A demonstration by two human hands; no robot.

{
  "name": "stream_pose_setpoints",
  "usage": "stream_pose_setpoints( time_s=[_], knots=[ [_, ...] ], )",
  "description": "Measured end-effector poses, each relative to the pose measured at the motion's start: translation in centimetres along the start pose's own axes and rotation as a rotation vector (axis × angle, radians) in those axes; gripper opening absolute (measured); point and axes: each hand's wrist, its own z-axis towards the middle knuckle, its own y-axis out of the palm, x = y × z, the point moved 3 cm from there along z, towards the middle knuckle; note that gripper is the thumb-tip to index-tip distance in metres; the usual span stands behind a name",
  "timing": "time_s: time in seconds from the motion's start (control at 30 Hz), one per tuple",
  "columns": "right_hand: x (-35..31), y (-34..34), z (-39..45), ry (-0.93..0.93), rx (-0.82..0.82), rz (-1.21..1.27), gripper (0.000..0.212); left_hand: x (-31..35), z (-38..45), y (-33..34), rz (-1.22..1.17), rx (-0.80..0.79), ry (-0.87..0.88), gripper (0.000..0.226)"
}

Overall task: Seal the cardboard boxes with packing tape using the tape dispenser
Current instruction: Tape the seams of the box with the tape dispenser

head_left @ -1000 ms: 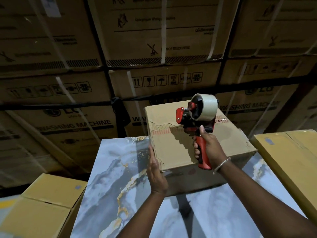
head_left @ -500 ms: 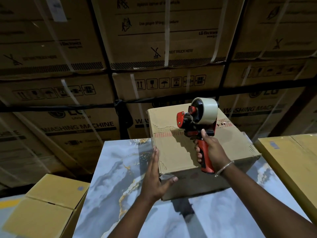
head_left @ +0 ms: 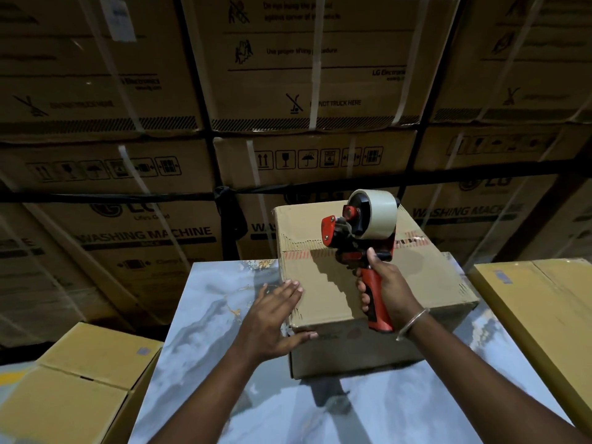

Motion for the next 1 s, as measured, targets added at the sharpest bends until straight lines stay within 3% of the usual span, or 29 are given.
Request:
stream_pose_setpoints(
  time_s=[0.2, 0.37, 0.53, 0.63, 0.67, 0.8, 1.0],
  knots=[
    [1.0, 3.0, -1.5, 0.070, -0.089, 0.015, 0.057, -0.7, -3.1, -3.8, 0.018, -0.004, 0.077, 0.083],
    [1.5, 5.4, -1.7, 0.064, -0.156, 0.062, 0.055, -0.3, -5.9, -6.4, -0.186, -0.033, -0.046, 0.071],
    [2.5, 6.0, -1.2, 0.085, -0.135, 0.188, 0.054, -0.8, -4.1, -7.7, -0.518, 0.164, -0.437, 0.055],
    [3.0, 5.5, -0.8, 0.119, -0.098, 0.254, 0.056, -2.3, -0.1, -7.4, -0.471, 0.296, -0.707, 0.022],
    [3.1, 5.3, -0.7, 0.123, -0.089, 0.271, 0.057, -3.0, 1.6, -7.2, -0.456, 0.304, -0.789, 0.022],
    [3.0, 5.4, -0.7, 0.126, -0.066, 0.278, 0.056, -6.0, 8.6, -5.4, -0.492, 0.120, -1.043, 0.044],
    [2.7, 5.4, -0.7, 0.133, -0.056, 0.240, 0.056, -11.6, 13.1, -1.3, -0.348, -0.128, -1.263, 0.038]
  ],
)
